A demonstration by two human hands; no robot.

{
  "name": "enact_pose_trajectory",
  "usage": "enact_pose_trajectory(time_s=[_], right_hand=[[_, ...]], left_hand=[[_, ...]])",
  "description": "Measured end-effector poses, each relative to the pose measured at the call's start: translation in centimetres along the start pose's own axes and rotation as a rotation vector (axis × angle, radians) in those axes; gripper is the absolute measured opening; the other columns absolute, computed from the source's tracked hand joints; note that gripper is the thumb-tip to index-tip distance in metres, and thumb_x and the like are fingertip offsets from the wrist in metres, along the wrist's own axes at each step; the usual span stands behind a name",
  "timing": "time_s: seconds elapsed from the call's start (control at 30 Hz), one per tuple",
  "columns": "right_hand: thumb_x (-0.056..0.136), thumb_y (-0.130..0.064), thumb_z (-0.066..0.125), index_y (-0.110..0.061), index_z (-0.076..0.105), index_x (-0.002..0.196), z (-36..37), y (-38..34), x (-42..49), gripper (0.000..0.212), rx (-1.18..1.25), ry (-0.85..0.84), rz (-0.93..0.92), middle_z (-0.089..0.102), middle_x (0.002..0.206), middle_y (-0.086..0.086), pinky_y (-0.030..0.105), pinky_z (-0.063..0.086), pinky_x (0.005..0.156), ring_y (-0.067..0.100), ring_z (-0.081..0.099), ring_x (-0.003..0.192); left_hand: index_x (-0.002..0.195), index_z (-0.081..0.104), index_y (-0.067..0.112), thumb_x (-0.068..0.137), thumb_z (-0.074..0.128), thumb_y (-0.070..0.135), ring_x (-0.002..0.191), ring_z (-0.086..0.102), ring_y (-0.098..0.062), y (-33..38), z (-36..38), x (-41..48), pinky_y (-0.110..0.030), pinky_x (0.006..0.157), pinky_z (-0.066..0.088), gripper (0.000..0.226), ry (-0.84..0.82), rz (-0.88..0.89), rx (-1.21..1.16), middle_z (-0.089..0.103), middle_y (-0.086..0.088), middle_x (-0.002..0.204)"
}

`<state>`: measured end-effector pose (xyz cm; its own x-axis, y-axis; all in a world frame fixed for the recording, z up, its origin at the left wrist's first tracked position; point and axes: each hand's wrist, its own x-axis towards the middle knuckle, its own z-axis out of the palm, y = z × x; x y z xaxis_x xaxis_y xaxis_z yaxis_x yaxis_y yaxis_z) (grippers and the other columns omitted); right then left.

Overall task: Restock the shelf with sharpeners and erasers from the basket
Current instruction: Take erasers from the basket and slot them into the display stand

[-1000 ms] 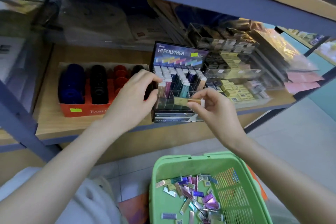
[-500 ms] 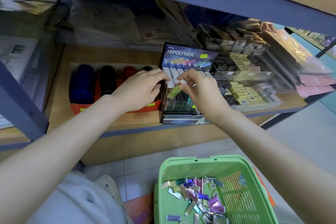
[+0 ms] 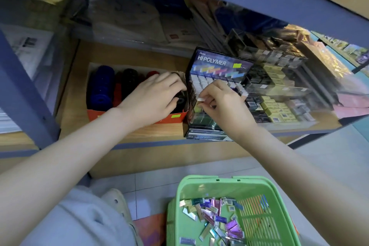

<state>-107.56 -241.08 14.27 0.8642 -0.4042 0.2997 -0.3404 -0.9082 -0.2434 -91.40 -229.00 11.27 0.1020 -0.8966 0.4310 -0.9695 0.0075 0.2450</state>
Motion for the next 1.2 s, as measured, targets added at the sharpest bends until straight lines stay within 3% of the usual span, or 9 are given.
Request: enact_pose_trajectory(time_s=[0.13, 0.23, 0.4, 0.5, 0.73, 0.83, 1.0, 1.1, 1.2], right_hand=[[0.086, -0.009, 0.064, -0.008, 0.061, 0.099, 0.7, 0.2, -0.7, 0.013, -0.05, 0.065, -0.038, 0.054, 0.099, 0.006, 0.043, 0.053, 0.058, 0.023, 0.063, 0.079], [0.087, -0.01, 0.064, -0.007, 0.063, 0.1, 0.6, -0.1, -1.3, 0.013, -0.165, 0.15, -0.109, 0.059, 0.094, 0.008, 0.027, 0.041, 0.048, 0.028, 0.062, 0.079], [0.088, -0.009, 0.057, -0.004, 0.061, 0.099, 0.2, 0.8, -5.0, 0.013, -0.245, 0.263, -0.135, 0.057, 0.094, 0.012, 0.028, 0.035, 0.074, 0.026, 0.047, 0.088], [0.088, -0.011, 0.054, -0.005, 0.06, 0.094, 0.4, 3.0, -9.5, 0.01, -0.261, 0.27, -0.088, 0.054, 0.088, 0.011, 0.034, 0.034, 0.07, 0.026, 0.043, 0.082], [0.088, -0.018, 0.052, -0.007, 0.061, 0.095, 5.4, 11.3, -22.8, 0.016, -0.315, -0.077, 0.157, 0.058, 0.091, 0.009, 0.035, 0.038, 0.071, 0.027, 0.05, 0.081], [0.076, -0.011, 0.074, -0.006, 0.062, 0.098, 9.0, 14.5, -28.0, 0.025, -0.281, -0.323, 0.368, 0.059, 0.094, 0.011, 0.041, 0.05, 0.074, 0.031, 0.056, 0.084], [0.098, -0.023, 0.046, -0.008, 0.028, 0.143, 14.4, 16.7, -33.2, 0.051, -0.049, -0.662, 0.694, 0.043, 0.136, 0.008, 0.03, 0.031, 0.109, 0.022, 0.042, 0.125], [0.096, -0.024, 0.05, -0.012, 0.023, 0.147, 17.7, 17.2, -34.1, 0.058, 0.109, -0.696, 0.828, 0.04, 0.143, 0.006, 0.026, 0.035, 0.107, 0.016, 0.047, 0.123], [0.093, -0.017, 0.055, -0.012, 0.02, 0.148, 21.3, 17.0, -34.0, 0.065, 0.188, -0.759, 0.879, 0.035, 0.149, 0.006, 0.027, 0.032, 0.108, 0.019, 0.043, 0.13]], left_hand=[[0.12, 0.059, 0.009, 0.09, 0.059, 0.008, 0.109, 0.055, -0.025, -0.1, -0.4, -1.5, -0.039, 0.097, 0.042, 0.03, -0.014, -0.029, 0.06, 0.06, -0.007, 0.114], [0.118, 0.061, 0.006, 0.088, 0.06, 0.008, 0.109, 0.056, -0.028, 0.5, -0.6, -2.0, -0.041, 0.095, 0.045, 0.03, -0.017, -0.067, 0.133, 0.061, -0.01, 0.113], [0.099, 0.065, 0.004, 0.086, 0.052, 0.011, 0.093, 0.056, -0.031, 4.6, 0.0, -4.5, -0.04, 0.082, 0.04, 0.02, 0.102, -0.083, 0.225, 0.062, -0.011, 0.095], [0.091, 0.064, 0.007, 0.084, 0.045, 0.018, 0.08, 0.054, -0.029, 7.9, 2.3, -6.7, -0.036, 0.072, 0.034, 0.023, 0.059, -0.034, 0.174, 0.059, -0.007, 0.086], [0.086, 0.064, 0.014, 0.08, 0.042, 0.024, 0.083, 0.06, -0.023, 12.8, 12.9, -9.1, -0.032, 0.078, 0.034, 0.025, -0.355, -0.038, -0.039, 0.06, -0.001, 0.088], [0.116, 0.061, 0.013, 0.085, 0.054, 0.019, 0.114, 0.055, -0.025, 13.3, 16.5, -8.3, -0.034, 0.102, 0.031, 0.032, -0.526, -0.071, -0.087, 0.058, -0.006, 0.12], [0.148, 0.026, 0.019, 0.1, 0.039, 0.026, 0.14, 0.022, -0.015, 12.9, 21.1, -6.7, -0.027, 0.114, 0.003, 0.051, -0.653, -0.109, -0.147, 0.028, 0.0, 0.152], [0.143, 0.035, 0.02, 0.102, 0.031, 0.032, 0.127, 0.043, -0.018, 12.8, 23.1, -6.0, -0.031, 0.103, 0.029, 0.042, -0.672, -0.158, -0.115, 0.044, 0.0, 0.14], [0.12, 0.056, 0.016, 0.102, 0.028, 0.034, 0.088, 0.066, -0.021, 12.7, 24.5, -5.5, -0.028, 0.06, 0.039, 0.037, -0.61, -0.153, 0.001, 0.067, -0.002, 0.107]])
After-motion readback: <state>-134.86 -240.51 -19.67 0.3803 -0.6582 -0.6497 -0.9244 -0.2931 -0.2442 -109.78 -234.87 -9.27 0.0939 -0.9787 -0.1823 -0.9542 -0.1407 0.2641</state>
